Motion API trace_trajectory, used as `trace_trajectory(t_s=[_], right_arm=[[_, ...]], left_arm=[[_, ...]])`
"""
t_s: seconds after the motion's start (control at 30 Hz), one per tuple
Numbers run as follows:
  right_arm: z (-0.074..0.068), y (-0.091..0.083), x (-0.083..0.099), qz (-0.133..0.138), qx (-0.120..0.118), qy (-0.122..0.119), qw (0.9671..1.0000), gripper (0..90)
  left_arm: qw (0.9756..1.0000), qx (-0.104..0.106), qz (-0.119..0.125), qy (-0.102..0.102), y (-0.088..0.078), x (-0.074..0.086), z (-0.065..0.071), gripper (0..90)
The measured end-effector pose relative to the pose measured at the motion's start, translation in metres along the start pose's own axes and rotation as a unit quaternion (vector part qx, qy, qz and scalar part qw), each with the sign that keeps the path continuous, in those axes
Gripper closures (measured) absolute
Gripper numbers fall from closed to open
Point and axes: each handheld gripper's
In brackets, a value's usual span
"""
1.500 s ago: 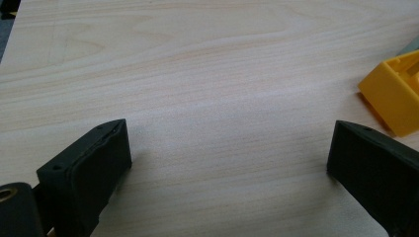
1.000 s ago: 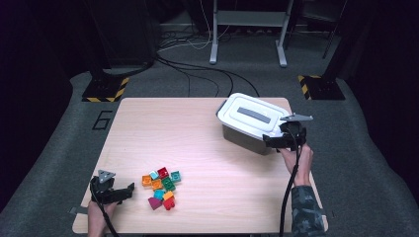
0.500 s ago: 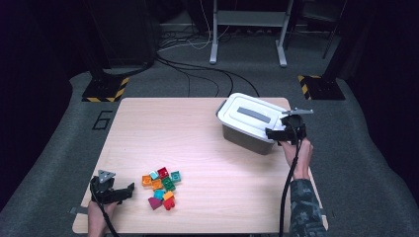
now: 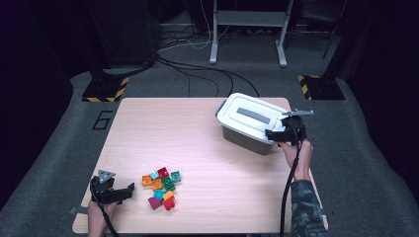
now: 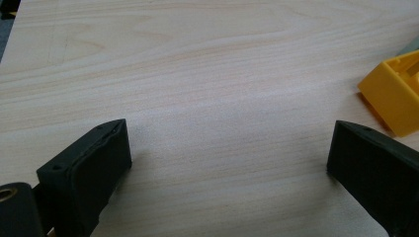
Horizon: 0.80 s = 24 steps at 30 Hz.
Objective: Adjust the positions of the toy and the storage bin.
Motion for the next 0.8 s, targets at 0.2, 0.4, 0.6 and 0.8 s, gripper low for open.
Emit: trace_trajectory(t_s=[0.2, 0.4, 0.6, 0.8], right_arm=[[-0.002, -0.002, 0.003, -0.001, -0.001, 0.009, 1.0, 13.7], [-0.01, -0.006, 0.006, -0.003, 0.004, 0.025, 0.9997, 13.6], [-0.012, -0.009, 0.009, -0.003, -0.005, 0.031, 0.9995, 13.4], [-0.018, -0.014, 0.012, -0.007, -0.013, 0.036, 0.9992, 13.3]], left_arm=[[1.0, 0.0, 0.0, 0.0, 0.0, 0.0, 0.0, 2.7], [1.0, 0.0, 0.0, 0.0, 0.0, 0.0, 0.0, 2.8], [1.0, 0.0, 0.0, 0.0, 0.0, 0.0, 0.0, 2.8], [1.0, 0.0, 0.0, 0.001, 0.0, 0.0, 0.0, 2.8]])
Point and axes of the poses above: each handheld gripper's, and its own axes: y roughly forward along the jaws, x roughly out of its underside, z roughly to its right, and after that the axes turned 1 degree about y, right-handed
